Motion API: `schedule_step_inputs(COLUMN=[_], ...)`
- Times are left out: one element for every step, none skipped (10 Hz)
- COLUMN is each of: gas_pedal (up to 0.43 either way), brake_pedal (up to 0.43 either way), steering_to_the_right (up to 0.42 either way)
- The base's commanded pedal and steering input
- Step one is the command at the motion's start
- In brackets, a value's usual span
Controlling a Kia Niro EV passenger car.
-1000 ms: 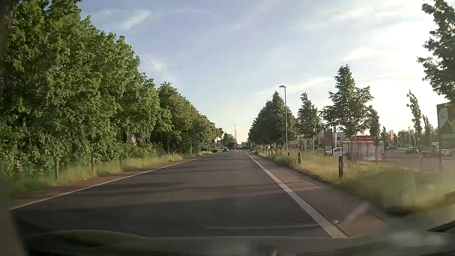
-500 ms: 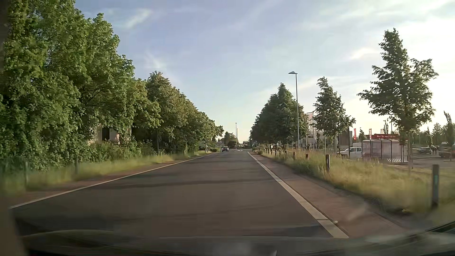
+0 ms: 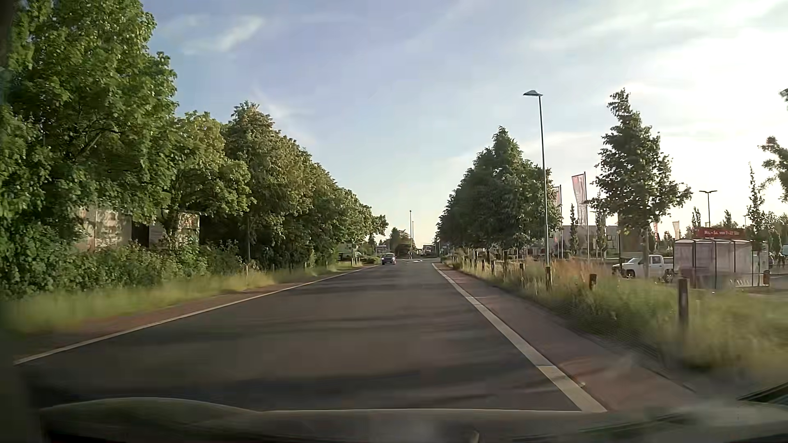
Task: Follow the waypoints while adhering to traffic rules and regulations
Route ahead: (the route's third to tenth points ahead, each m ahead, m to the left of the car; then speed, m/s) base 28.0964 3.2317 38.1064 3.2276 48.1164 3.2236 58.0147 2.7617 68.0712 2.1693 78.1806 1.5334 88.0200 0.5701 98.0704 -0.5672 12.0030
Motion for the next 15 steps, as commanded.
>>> schedule_step_inputs(gas_pedal=[0.008,0.008,0.008,0.008,0.008,0.008,0.008,0.008,0.008,0.008,0.008,0.008,0.008,0.008,0.0], brake_pedal=[0.03,0.03,0.03,0.03,0.03,0.03,0.03,0.03,0.03,0.03,0.03,0.03,0.03,0.03,0.03], steering_to_the_right=[-0.003,-0.003,-0.001,-0.001,-0.001,-0.001,-0.001,-0.001,0.0,0.0,0.0,0.0,0.0,0.0,0.0])
